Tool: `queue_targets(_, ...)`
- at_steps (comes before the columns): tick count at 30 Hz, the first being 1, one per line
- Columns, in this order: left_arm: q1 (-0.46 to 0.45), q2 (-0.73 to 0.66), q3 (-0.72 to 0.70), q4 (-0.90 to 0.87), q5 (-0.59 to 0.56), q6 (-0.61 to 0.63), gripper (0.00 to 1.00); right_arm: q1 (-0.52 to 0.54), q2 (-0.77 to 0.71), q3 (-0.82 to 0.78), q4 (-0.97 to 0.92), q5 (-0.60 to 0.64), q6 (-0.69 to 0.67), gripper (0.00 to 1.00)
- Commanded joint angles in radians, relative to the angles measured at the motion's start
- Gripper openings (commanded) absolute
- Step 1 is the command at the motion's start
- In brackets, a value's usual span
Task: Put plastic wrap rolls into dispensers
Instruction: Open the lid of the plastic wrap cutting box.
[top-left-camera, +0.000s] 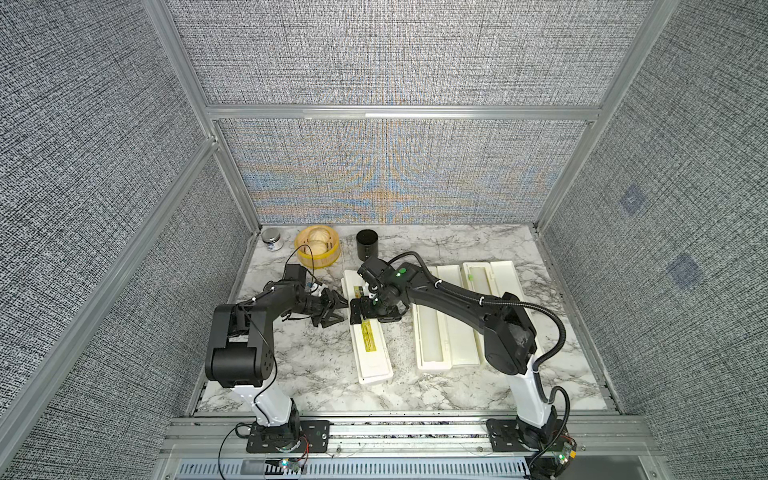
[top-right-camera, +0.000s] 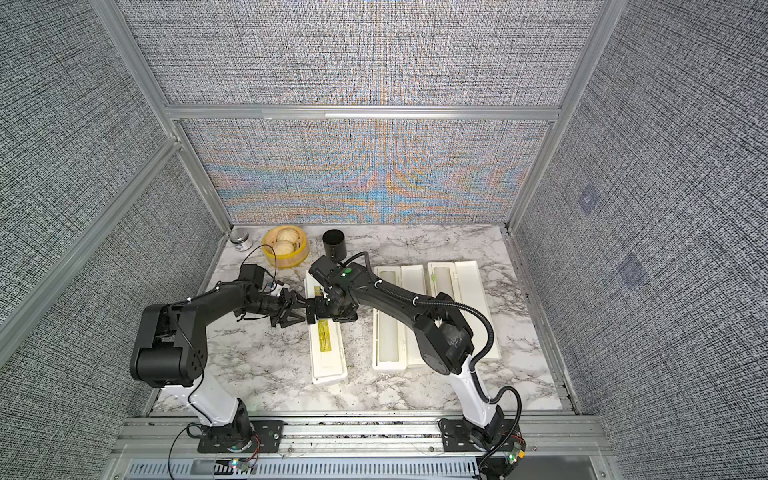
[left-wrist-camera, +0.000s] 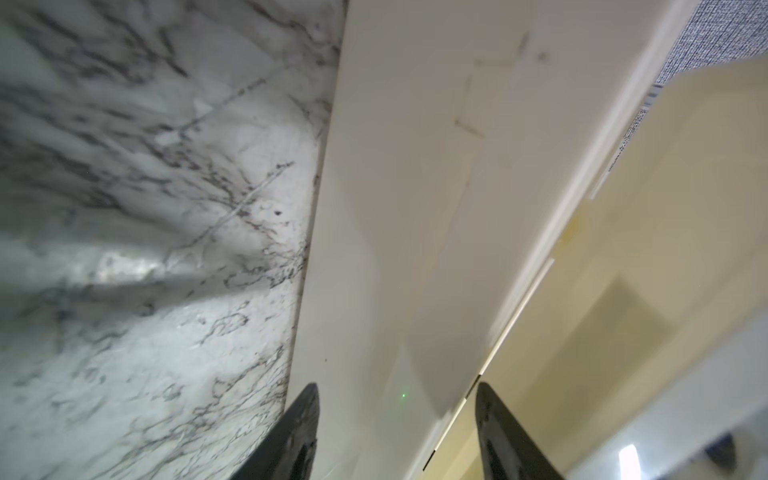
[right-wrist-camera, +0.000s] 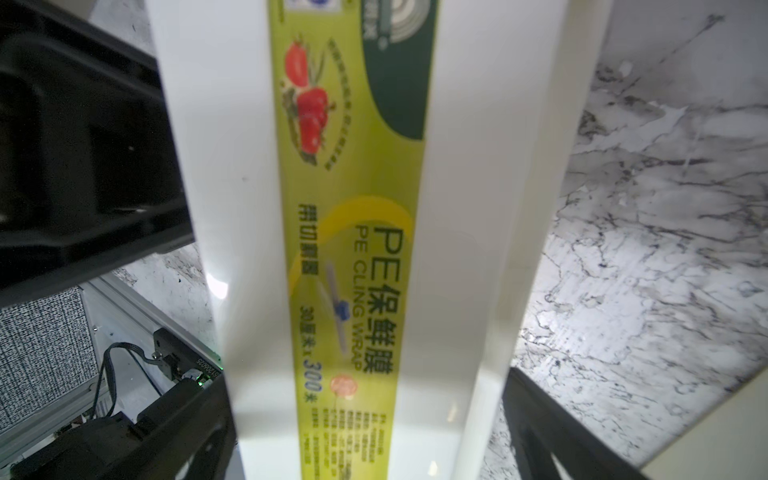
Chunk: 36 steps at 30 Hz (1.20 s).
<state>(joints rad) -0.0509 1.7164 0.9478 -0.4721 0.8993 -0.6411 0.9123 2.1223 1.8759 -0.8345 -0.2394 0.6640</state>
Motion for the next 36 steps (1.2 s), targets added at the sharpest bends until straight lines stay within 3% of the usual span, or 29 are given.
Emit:
queue_targets(1, -0.004, 0.004, 0.011, 0.010, 0.026, 0.001, 0.59, 0.012, 0.003, 0.036, -0.036, 0.046, -0.050, 0.99)
queue_targets(14, -0.005, 0.014, 0.040, -0.017, 0.016, 0.026, 0.59, 0.031, 0.018, 0.080, -0.212, 0.178, -0.091, 0.96)
queue_targets(25, -0.004, 0.025, 0.017, -0.040, -0.001, 0.063, 0.58, -0.114, -0.283, -0.309, 0.096, 0.008, -0.006, 0.94)
queue_targets(36, -0.002, 0.011, 0.034, -0.077, -0.058, 0.069, 0.57, -0.148, -0.348, -0.418, 0.138, 0.020, -0.034, 0.93)
